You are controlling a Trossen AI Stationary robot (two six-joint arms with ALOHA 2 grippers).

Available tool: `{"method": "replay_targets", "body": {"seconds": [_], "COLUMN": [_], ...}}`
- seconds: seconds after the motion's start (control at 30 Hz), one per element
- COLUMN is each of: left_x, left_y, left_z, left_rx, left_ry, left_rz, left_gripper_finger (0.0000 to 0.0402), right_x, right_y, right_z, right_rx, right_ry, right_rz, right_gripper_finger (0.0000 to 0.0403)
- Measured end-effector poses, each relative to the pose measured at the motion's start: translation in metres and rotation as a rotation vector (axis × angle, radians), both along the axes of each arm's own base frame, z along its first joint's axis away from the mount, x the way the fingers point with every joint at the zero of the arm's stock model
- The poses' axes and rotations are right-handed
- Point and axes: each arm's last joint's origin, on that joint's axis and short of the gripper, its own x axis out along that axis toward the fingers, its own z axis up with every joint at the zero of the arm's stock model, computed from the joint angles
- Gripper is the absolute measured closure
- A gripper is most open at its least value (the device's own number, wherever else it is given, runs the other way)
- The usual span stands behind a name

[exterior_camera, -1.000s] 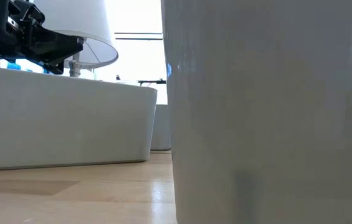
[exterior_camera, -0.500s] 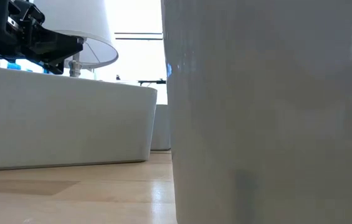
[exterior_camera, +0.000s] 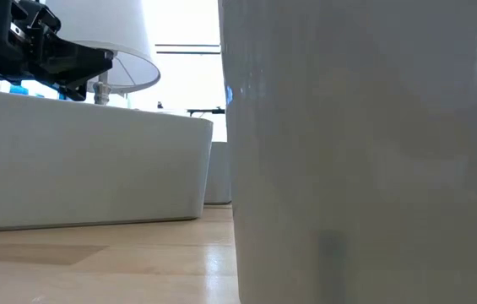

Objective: Stack baskets by color

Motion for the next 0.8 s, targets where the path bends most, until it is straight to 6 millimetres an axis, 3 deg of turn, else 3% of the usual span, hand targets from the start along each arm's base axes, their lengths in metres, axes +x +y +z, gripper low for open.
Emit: {"method": "replay_targets", "body": {"seconds": [0.8], "left_x": [0.0], "left_y": [0.0], "left_z": [0.0], "left_rx": [0.0], "left_ry": [0.0], "left_rz": [0.0], "left_gripper_finger": [0.03], "right_x": [0.0001], "right_y": [-0.0002], "right_z": [0.0005], "right_rx": [-0.002], "right_ry": [-0.009], "right_rz": [-0.005], "right_gripper_finger": [0.0265]}}
